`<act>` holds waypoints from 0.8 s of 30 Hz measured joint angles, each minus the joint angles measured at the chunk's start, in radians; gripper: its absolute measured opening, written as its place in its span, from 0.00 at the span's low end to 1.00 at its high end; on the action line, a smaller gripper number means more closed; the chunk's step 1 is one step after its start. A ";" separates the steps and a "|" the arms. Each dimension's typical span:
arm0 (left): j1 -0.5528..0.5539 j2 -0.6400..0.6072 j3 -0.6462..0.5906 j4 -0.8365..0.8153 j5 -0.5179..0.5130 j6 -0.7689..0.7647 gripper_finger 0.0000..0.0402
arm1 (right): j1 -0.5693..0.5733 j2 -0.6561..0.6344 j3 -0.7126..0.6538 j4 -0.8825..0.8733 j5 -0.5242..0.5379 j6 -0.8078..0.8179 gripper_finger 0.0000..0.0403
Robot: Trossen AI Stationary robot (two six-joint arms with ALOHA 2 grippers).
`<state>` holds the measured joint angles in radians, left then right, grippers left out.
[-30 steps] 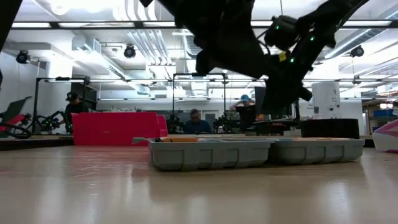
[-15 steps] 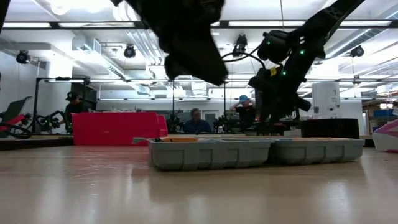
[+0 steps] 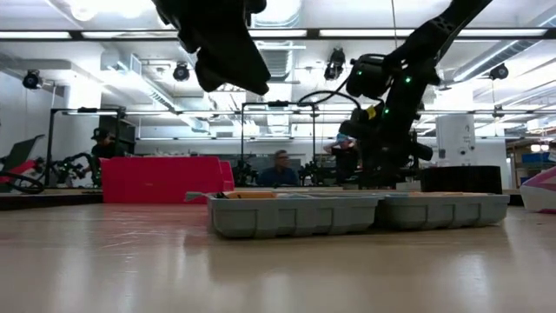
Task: Prefit tool cases
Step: Put the hammer into the gray toolbox
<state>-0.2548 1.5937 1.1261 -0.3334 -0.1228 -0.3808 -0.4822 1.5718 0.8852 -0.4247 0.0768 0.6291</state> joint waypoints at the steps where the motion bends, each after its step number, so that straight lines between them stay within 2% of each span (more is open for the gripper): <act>1: -0.001 -0.003 0.000 -0.017 0.000 0.006 0.29 | 0.000 0.011 0.008 0.001 0.003 0.011 0.36; 12: -0.019 -0.006 0.001 -0.084 0.001 0.032 0.29 | 0.013 0.082 0.058 -0.101 0.108 0.074 0.39; 24: -0.030 -0.007 0.003 -0.120 0.001 0.050 0.29 | 0.028 0.102 0.058 -0.097 0.071 0.141 0.39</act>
<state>-0.2852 1.5871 1.1290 -0.4537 -0.1217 -0.3305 -0.4541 1.6734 0.9436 -0.5213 0.1481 0.7700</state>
